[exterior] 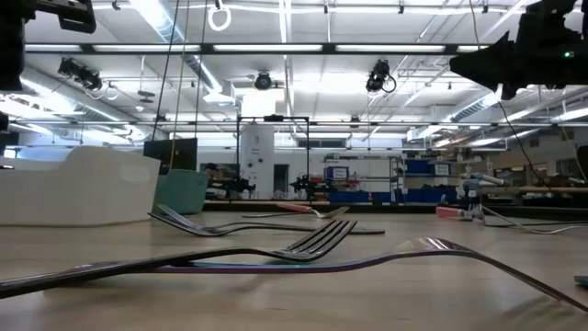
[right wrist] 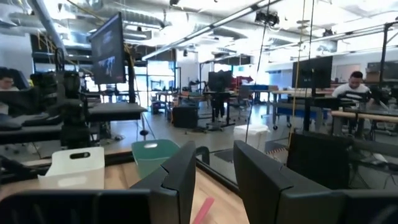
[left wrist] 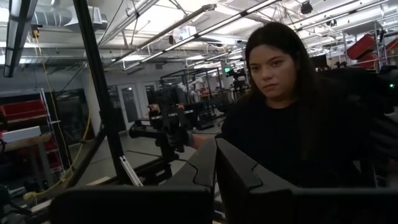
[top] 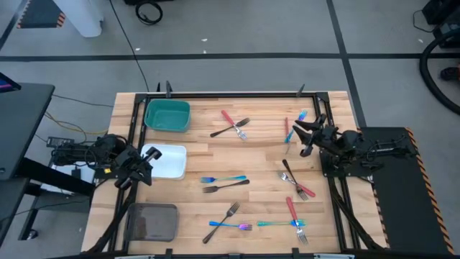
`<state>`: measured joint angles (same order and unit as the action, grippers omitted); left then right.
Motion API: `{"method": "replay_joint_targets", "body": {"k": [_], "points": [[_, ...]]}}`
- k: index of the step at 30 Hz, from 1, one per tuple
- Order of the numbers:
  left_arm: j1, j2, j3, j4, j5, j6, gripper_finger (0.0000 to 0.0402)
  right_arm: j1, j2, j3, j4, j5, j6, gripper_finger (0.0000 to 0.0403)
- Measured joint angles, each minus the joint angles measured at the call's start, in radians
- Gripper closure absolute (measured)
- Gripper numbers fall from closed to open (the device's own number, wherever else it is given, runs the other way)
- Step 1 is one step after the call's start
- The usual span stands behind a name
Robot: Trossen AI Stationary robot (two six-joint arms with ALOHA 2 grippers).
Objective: Sort silverware by color (type)
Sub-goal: Put the blue fork into the white bin
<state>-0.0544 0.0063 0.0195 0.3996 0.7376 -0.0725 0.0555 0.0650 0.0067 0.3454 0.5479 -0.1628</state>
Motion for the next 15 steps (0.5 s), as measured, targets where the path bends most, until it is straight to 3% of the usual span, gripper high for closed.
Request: {"method": "replay_joint_targets", "body": {"k": [9,15], "points": [[0.000,0.000,0.000,0.003,-0.002,-0.013,0.0381,0.000,0.000,0.000,-0.008,0.060,-0.022,0.0285],[0.000,0.000,0.000,0.010,-0.120,-0.023,0.0381,0.000,0.000,0.000,0.013,0.110,-0.024,0.0285]]}}
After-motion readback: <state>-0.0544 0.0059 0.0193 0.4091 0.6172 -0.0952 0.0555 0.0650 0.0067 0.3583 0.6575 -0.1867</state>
